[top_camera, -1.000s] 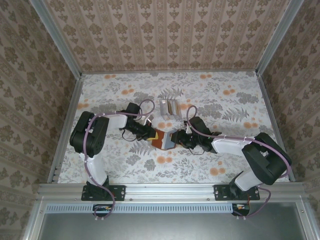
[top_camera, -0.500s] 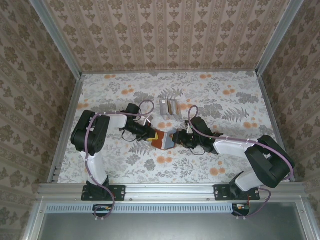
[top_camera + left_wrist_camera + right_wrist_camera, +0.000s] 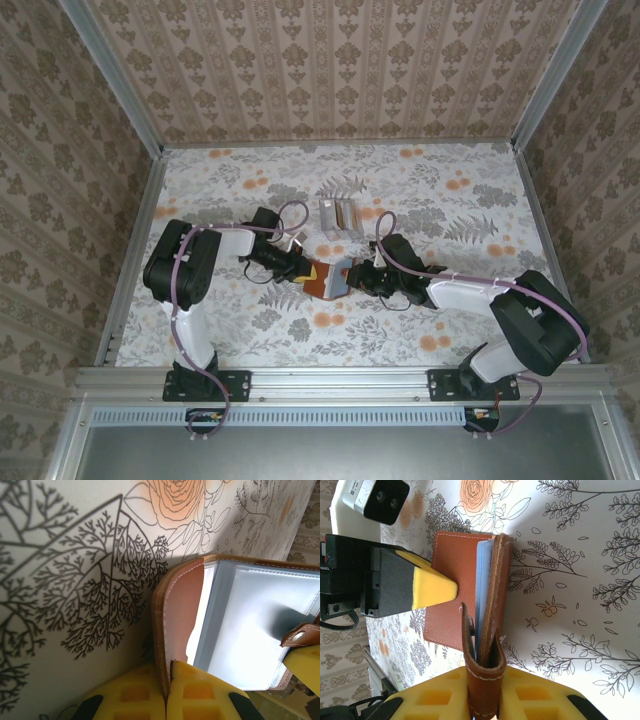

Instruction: Put the credit cards into the card holder

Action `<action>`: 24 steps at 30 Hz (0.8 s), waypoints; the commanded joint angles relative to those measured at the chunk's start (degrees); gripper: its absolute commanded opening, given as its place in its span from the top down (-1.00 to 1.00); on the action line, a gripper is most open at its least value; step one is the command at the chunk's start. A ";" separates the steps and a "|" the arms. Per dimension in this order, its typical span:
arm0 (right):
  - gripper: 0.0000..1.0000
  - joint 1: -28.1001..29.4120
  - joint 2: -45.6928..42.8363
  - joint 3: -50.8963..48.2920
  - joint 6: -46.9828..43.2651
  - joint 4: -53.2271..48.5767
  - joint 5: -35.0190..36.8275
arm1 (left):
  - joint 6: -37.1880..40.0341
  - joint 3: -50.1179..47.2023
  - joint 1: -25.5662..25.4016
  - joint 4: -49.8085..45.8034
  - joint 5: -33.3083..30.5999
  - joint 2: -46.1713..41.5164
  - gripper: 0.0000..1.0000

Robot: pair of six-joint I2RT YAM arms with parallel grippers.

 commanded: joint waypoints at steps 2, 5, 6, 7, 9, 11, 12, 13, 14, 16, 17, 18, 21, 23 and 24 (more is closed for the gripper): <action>0.57 0.06 0.84 -0.06 -1.14 -1.59 -1.13 | -0.14 -1.19 0.27 -0.86 -0.39 0.46 1.00; 0.57 0.15 2.09 0.44 -1.22 -1.72 -1.22 | -0.01 -1.30 0.17 -1.01 -0.47 0.13 1.00; 0.56 0.24 2.52 0.69 -1.22 -1.77 -1.25 | -0.09 -1.30 0.09 -1.02 -0.53 0.09 1.00; 0.56 0.39 2.95 1.06 -1.30 -1.86 -1.14 | 0.04 -1.30 0.09 -0.96 -0.52 0.04 1.00; 0.55 0.65 3.74 1.73 -1.53 -2.26 -1.22 | -0.07 -1.32 0.04 -0.96 -0.54 0.09 1.00; 0.55 0.90 4.49 2.52 -1.88 -2.86 -1.33 | -0.10 -1.31 -0.01 -0.88 -0.46 0.09 1.00; 0.55 0.99 4.78 2.81 -2.02 -3.11 -1.44 | -0.10 -1.31 0.00 -0.83 -0.43 0.07 1.00; 0.55 1.03 5.00 3.08 -2.19 -3.44 -1.31 | -0.10 -1.31 0.00 -0.76 -0.48 0.17 1.00; 0.55 1.06 5.21 3.15 -2.24 -3.45 -1.35 | -0.13 -1.35 0.00 -0.78 -0.48 0.22 1.00; 0.54 1.11 5.56 3.37 -2.30 -3.69 -1.25 | -0.17 -1.31 0.01 -0.62 -0.44 0.31 1.00; 0.52 1.12 5.70 3.58 -2.33 -3.88 -1.23 | -0.23 -1.32 -0.01 -0.56 -0.39 0.35 1.00; 0.50 1.12 5.96 3.70 -2.33 -4.23 -1.16 | -0.19 -1.26 0.00 -0.58 -0.39 0.35 1.00; 0.44 1.31 6.67 4.46 -2.69 -5.44 -0.97 | -0.19 -1.21 -0.01 -0.60 -0.21 0.53 1.00; 0.40 1.45 7.31 5.01 -3.05 -6.37 -0.72 | -0.20 -1.12 -0.01 -0.57 -0.21 0.61 1.00; 0.39 1.53 7.69 5.25 -3.12 -6.80 -0.58 | -0.19 -1.07 0.04 -0.59 -0.06 0.66 1.00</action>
